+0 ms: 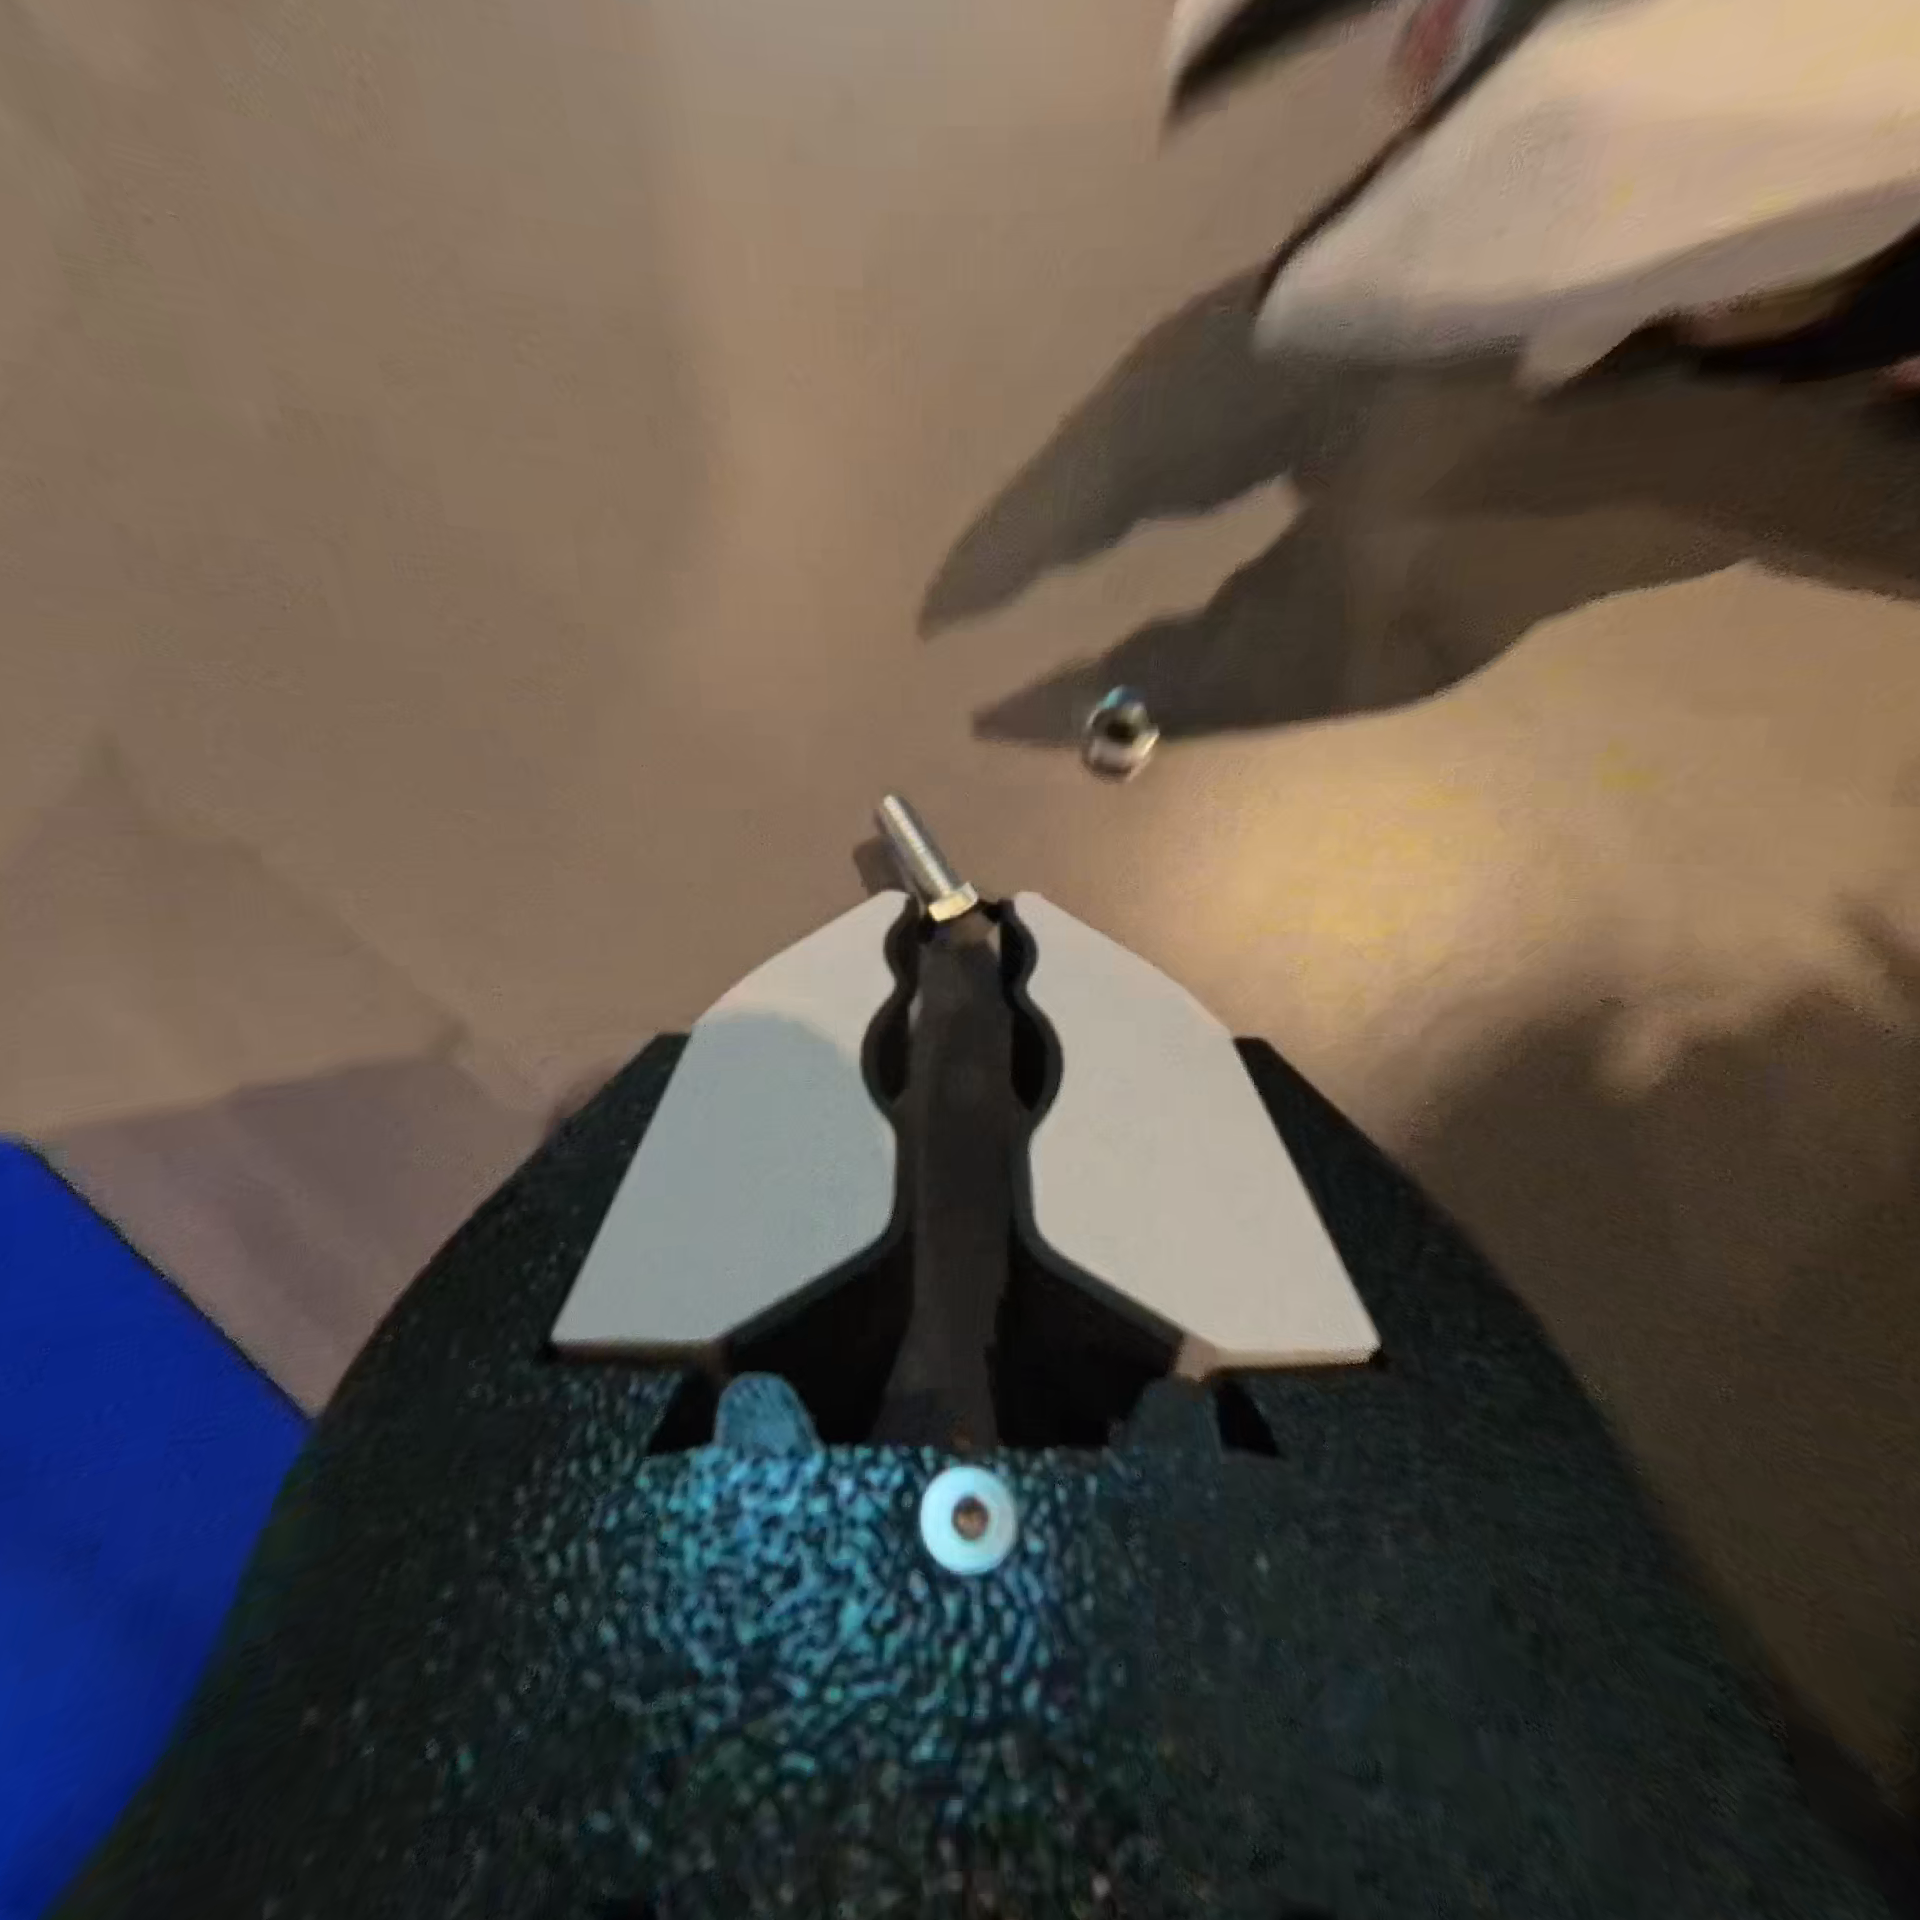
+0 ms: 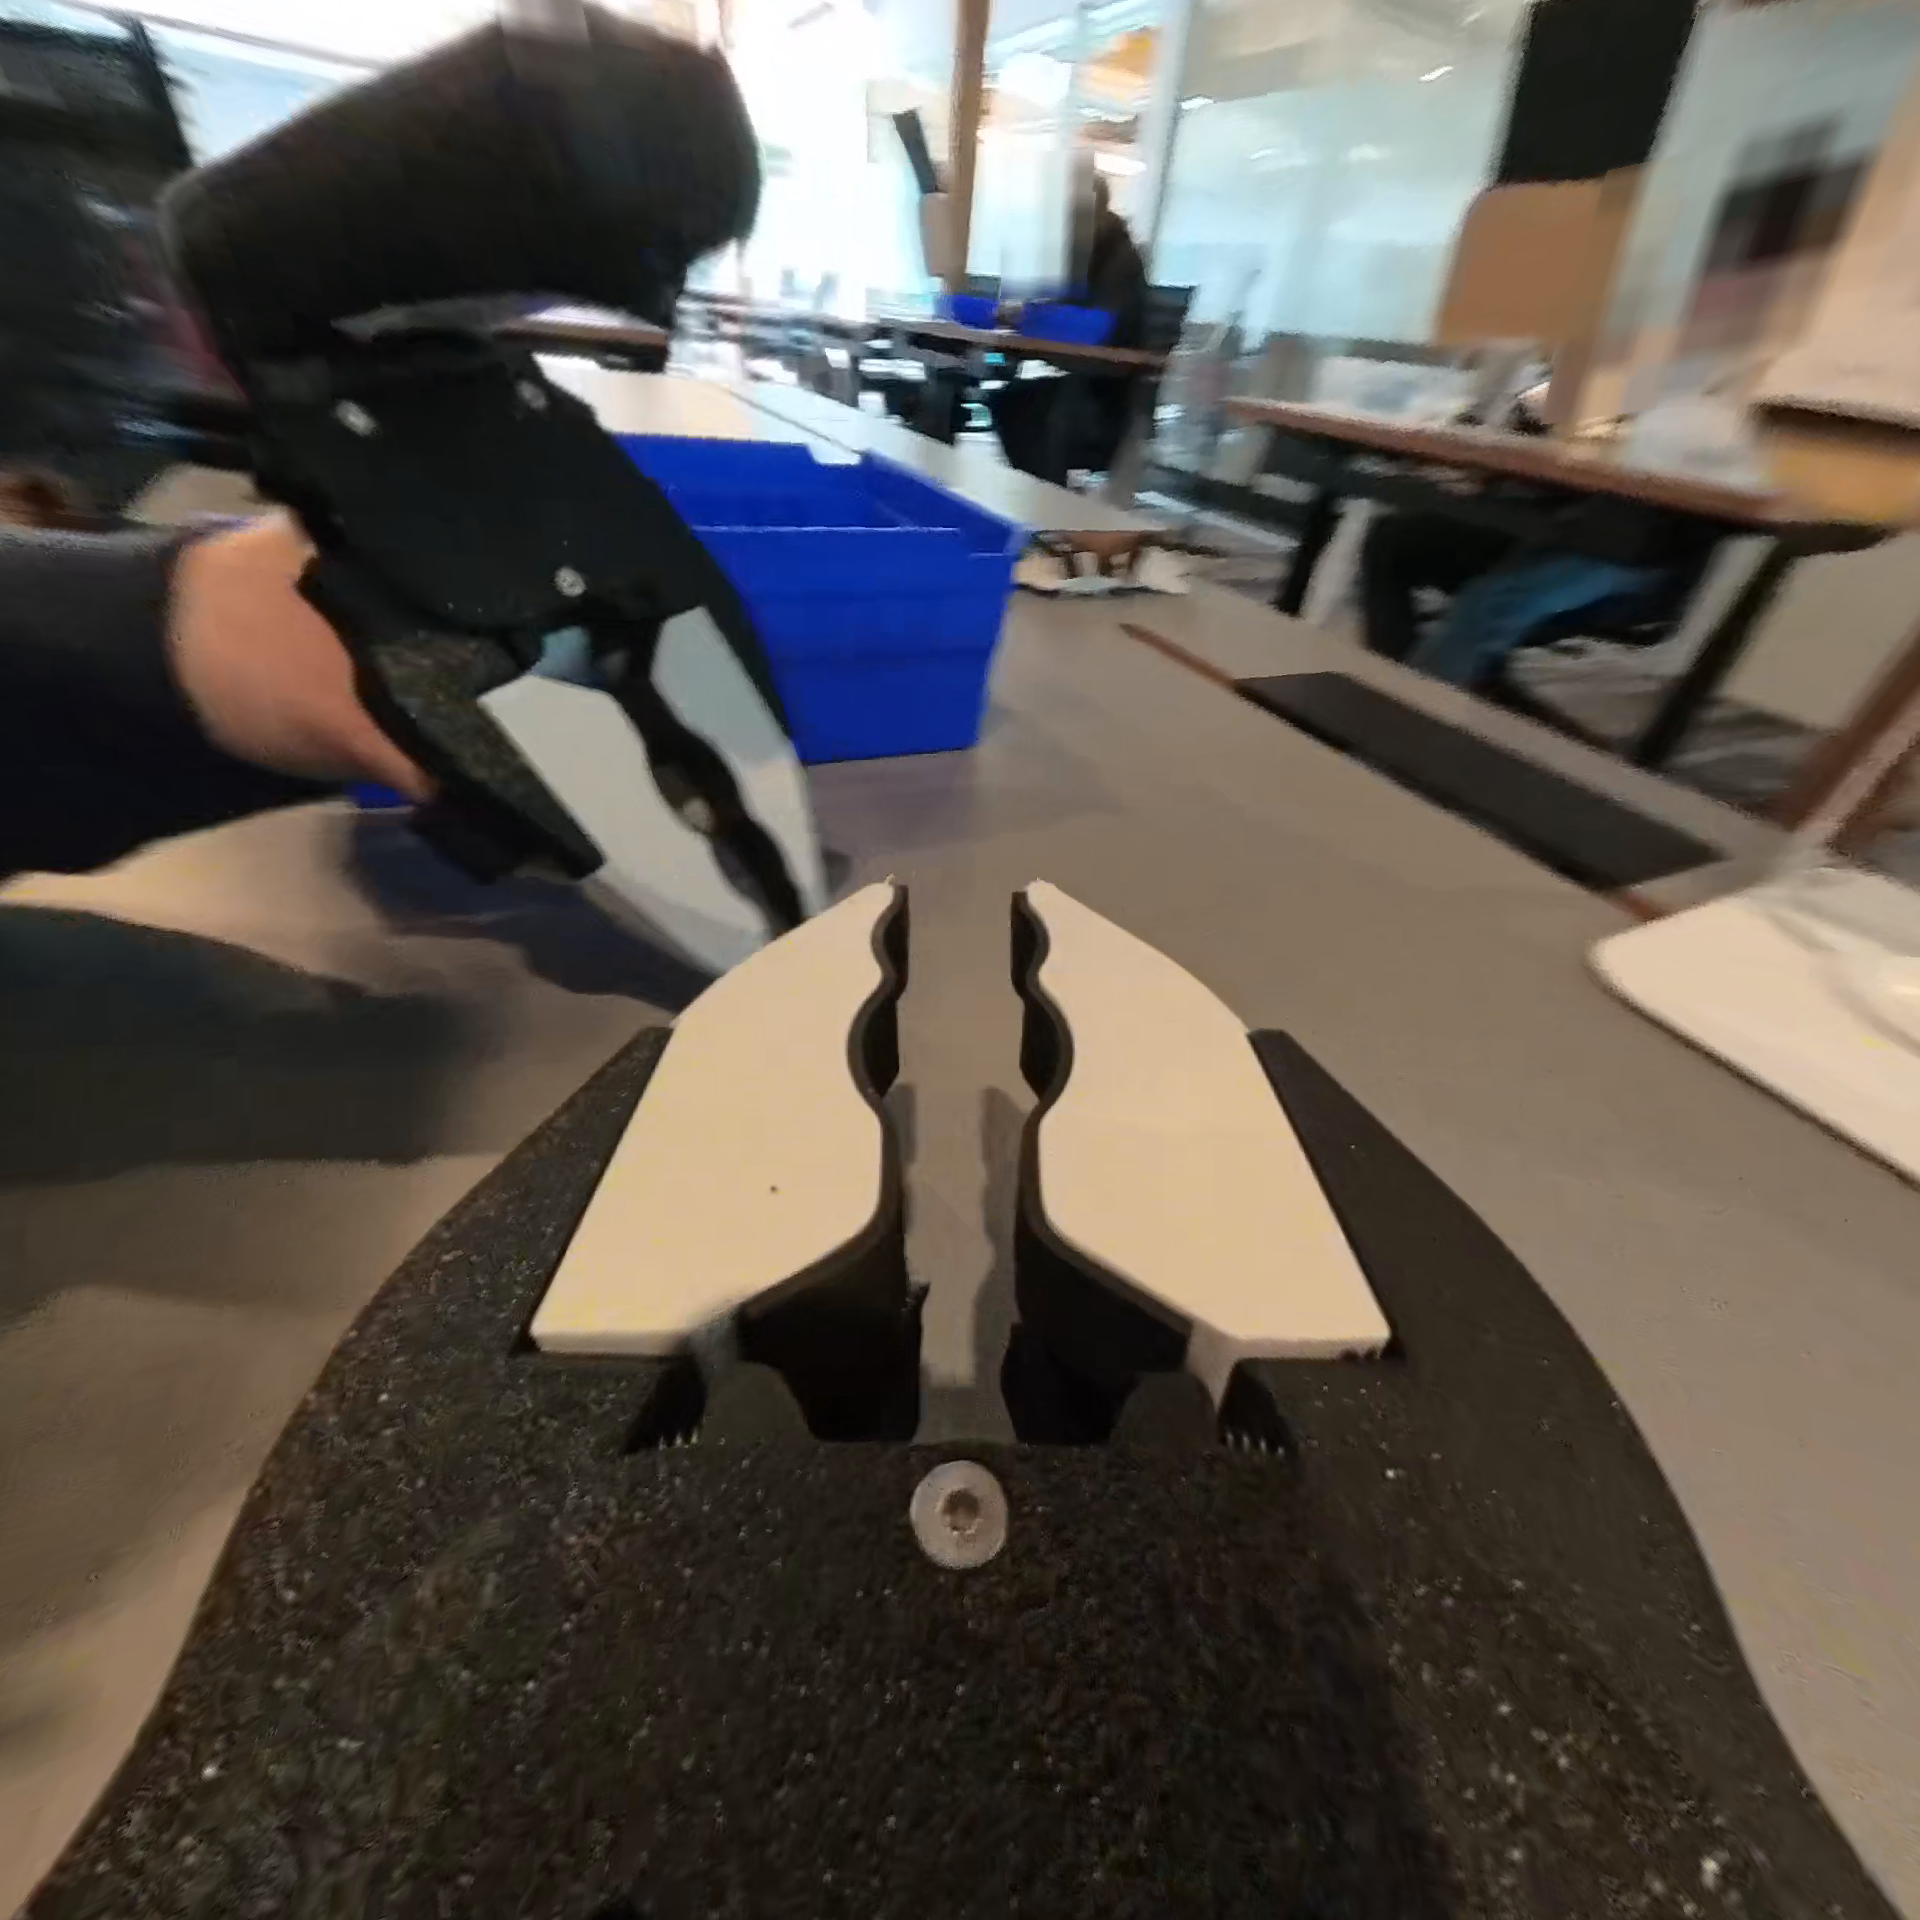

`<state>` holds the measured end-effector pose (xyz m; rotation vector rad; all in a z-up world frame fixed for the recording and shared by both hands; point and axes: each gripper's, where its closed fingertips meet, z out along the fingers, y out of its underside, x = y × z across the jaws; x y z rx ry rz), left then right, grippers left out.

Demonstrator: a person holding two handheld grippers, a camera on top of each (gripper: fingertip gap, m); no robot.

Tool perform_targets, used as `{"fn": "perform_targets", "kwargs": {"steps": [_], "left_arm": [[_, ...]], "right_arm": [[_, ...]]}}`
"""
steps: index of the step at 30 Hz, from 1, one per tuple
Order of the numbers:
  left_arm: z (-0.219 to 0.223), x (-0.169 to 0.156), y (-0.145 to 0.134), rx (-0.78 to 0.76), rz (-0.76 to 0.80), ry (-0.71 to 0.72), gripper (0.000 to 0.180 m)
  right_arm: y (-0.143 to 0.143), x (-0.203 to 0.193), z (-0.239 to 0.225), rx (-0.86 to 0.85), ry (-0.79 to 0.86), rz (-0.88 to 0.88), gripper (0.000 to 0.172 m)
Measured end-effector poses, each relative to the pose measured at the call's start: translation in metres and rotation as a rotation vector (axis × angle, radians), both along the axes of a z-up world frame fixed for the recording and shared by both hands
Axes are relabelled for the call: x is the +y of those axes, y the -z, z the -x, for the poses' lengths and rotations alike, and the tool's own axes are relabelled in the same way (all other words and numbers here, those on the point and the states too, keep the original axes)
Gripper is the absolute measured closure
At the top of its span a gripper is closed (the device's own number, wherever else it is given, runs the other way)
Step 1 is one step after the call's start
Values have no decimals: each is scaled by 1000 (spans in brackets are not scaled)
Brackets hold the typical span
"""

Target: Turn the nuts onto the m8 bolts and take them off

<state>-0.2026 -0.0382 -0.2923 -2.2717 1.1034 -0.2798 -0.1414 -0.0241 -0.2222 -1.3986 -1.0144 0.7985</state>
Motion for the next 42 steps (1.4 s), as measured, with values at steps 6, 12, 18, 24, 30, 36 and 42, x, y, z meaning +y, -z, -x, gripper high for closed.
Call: {"fn": "perform_targets", "kwargs": {"steps": [6,12,18,24,30,36,42], "left_arm": [[-35,-11,-61,-150,-485,282,167],[-53,-30,-79,-237,-621,391,167],[-59,-37,-80,-277,-601,440,167],[-60,-41,-73,-401,-365,419,143],[-64,-56,-74,-469,-240,502,153],[-64,-57,-73,-505,-191,493,165],[-63,-54,-69,-500,-202,470,165]], "right_arm": [[-8,-22,9,174,-251,303,157],[-27,-35,3,389,-468,589,151],[-27,-46,7,356,-520,576,164],[-25,-54,7,273,-512,401,164],[-29,-67,8,269,-586,317,164],[-29,-71,8,247,-585,268,164],[-25,-68,9,232,-559,250,164]]}}
